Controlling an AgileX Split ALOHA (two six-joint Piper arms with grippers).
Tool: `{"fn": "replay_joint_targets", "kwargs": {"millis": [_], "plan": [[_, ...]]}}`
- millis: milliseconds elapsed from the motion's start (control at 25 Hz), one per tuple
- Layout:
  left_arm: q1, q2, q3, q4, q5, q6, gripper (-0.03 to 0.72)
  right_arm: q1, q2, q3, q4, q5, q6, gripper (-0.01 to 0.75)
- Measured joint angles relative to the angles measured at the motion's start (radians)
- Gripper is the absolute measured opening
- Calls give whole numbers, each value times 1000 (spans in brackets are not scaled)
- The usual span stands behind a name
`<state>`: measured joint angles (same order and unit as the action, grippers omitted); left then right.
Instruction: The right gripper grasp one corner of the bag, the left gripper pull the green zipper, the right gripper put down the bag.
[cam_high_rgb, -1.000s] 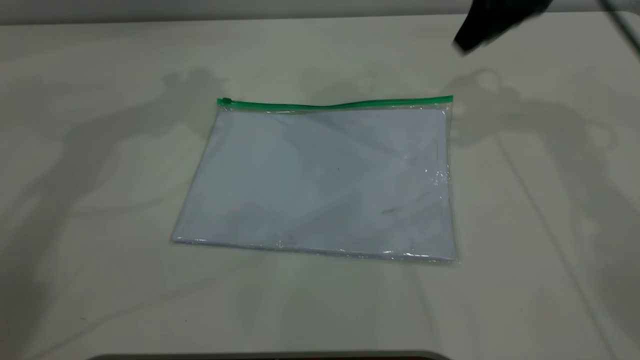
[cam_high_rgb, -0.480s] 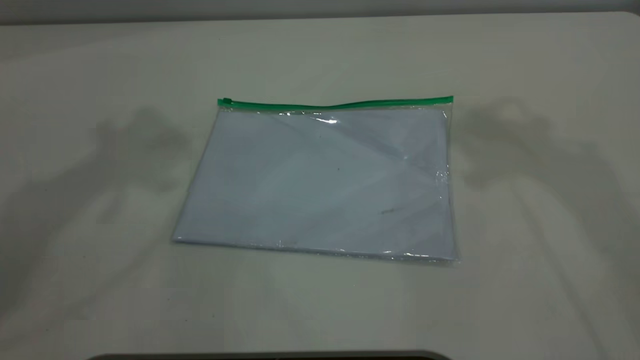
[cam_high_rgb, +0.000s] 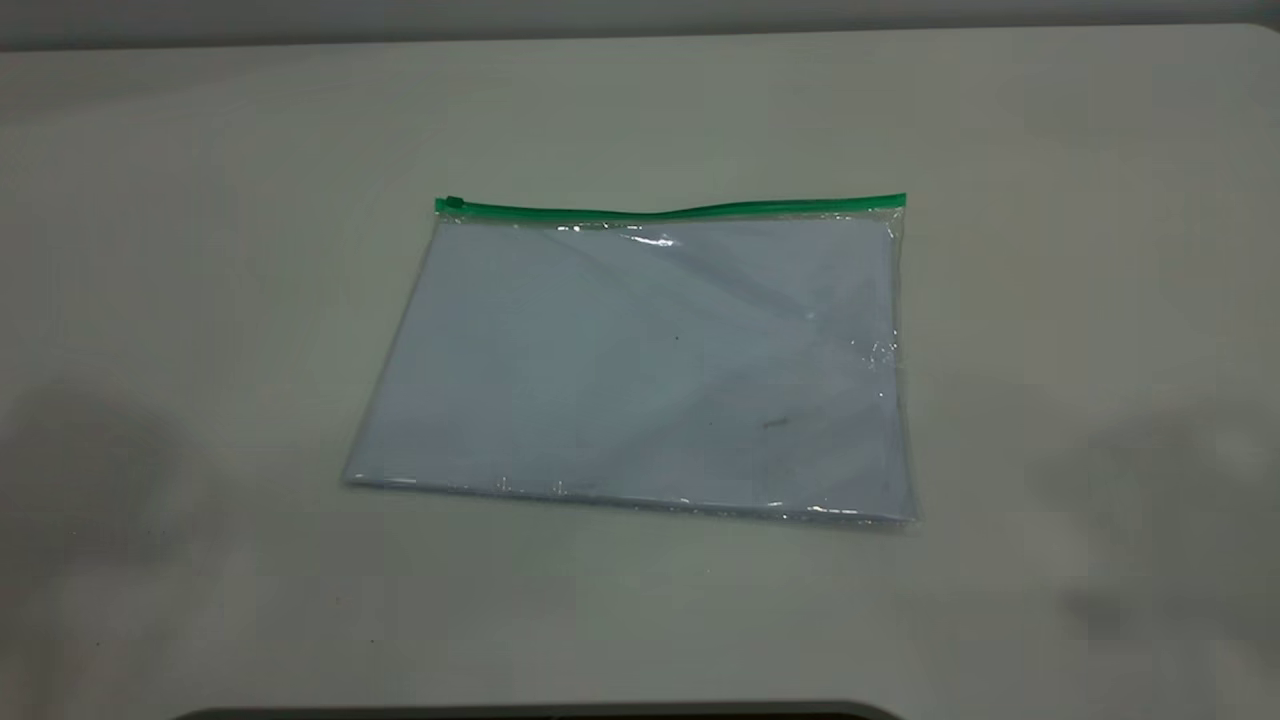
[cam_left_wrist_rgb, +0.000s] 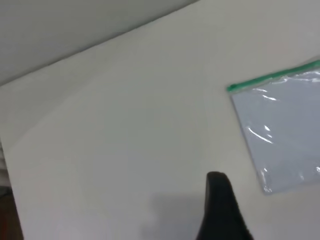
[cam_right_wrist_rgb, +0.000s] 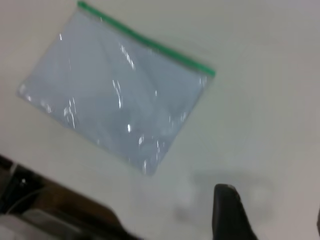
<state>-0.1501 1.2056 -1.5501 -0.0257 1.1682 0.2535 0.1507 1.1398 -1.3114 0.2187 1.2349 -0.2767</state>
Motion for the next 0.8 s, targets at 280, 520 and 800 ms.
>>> {"fn": "replay_joint_targets", "kwargs": {"millis": [280,520,800], "plan": [[0,-245,368,-4,0,-12,555,0,-310,452,-106,-9,107,456],[0,-387,707,-4,-3,-73,555,0,-528,706,-178,-94,221,456],[0,-538,988,-4,-45,-156,555,0,-693,830,-219,-121,261,456]]}}
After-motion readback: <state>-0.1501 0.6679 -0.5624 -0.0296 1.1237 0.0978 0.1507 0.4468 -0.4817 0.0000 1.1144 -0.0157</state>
